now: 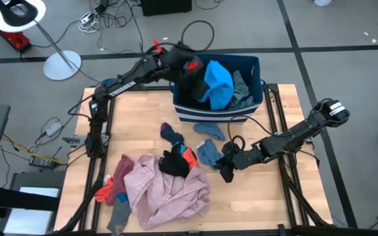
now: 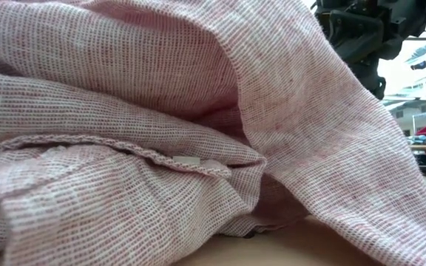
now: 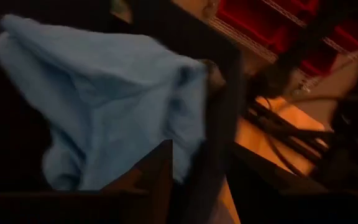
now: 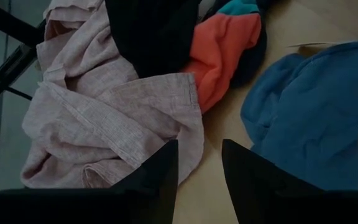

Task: Sort clothes
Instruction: Put the bottom blue socks into the blue bin, then put the blue socks into the blue bin, then put the black boxer into the blue bin

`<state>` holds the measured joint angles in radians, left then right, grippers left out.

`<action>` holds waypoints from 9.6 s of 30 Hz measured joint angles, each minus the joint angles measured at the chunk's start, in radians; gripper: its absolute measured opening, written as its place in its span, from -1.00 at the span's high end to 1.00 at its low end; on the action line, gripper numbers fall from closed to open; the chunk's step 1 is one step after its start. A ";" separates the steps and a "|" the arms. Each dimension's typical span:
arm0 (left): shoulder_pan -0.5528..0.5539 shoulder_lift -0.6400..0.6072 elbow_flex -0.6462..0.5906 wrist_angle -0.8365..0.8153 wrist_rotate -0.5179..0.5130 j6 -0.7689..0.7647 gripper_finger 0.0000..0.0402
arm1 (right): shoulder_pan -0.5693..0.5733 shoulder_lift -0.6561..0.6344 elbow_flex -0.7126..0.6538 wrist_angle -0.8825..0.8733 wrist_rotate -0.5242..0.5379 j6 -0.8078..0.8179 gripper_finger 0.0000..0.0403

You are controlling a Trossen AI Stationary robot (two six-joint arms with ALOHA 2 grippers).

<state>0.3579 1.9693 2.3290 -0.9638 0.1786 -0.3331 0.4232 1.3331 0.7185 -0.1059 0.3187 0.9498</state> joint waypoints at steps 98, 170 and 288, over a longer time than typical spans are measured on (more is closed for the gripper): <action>-0.581 -1.010 -1.492 0.571 -0.148 -0.038 0.27 | -0.215 0.174 1.003 -1.167 0.255 -0.106 0.99; -0.528 -1.016 -1.492 0.576 -0.450 0.071 0.27 | -0.244 0.084 0.854 -1.321 0.055 0.008 0.18; -0.443 -1.037 -1.516 0.568 -0.341 0.119 0.27 | -0.386 0.268 1.126 -0.716 -0.155 -0.507 0.11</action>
<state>-0.0849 0.9325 0.8127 -0.3958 -0.1623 -0.2138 0.0377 1.6012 1.8444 -0.8223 0.1636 0.4431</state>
